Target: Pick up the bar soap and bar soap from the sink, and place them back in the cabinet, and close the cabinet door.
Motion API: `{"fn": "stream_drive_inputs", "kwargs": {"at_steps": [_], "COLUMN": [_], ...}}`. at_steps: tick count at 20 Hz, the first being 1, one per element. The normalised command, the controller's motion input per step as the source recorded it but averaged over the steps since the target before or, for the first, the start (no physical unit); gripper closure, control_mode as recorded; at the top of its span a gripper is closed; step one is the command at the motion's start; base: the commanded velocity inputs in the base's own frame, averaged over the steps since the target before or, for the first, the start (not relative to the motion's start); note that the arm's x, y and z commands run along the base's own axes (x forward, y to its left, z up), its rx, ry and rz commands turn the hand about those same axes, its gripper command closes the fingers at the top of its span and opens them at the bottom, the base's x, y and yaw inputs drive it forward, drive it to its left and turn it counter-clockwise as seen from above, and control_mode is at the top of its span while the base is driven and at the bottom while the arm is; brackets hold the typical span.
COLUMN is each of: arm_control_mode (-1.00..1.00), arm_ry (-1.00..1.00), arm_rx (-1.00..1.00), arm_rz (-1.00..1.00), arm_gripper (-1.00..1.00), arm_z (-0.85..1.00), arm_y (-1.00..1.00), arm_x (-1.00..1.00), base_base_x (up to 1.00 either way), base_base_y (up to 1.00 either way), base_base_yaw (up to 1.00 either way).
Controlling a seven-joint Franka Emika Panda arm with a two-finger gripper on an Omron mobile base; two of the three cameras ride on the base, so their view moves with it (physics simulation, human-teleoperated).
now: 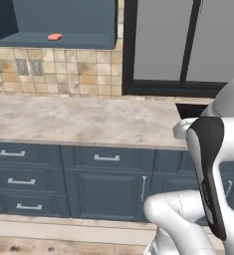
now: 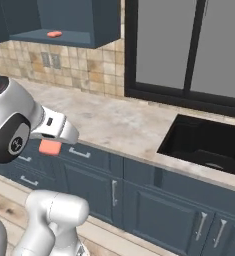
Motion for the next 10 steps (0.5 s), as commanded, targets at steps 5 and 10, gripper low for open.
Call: {"fn": "stream_drive_inputs", "kwargs": {"at_steps": [5,10], "arm_control_mode": [1.00,1.00], "arm_ry": [0.00,0.00], "arm_rx": [0.00,0.00], "arm_rz": [0.00,0.00], "arm_gripper": [1.00,1.00], "arm_z": [0.00,0.00], "arm_y": [0.00,0.00], "arm_x": [0.00,0.00], "base_base_x": [-0.01,0.06], "base_base_y": [0.58,0.41], "base_base_yaw": [0.15,0.02]}}
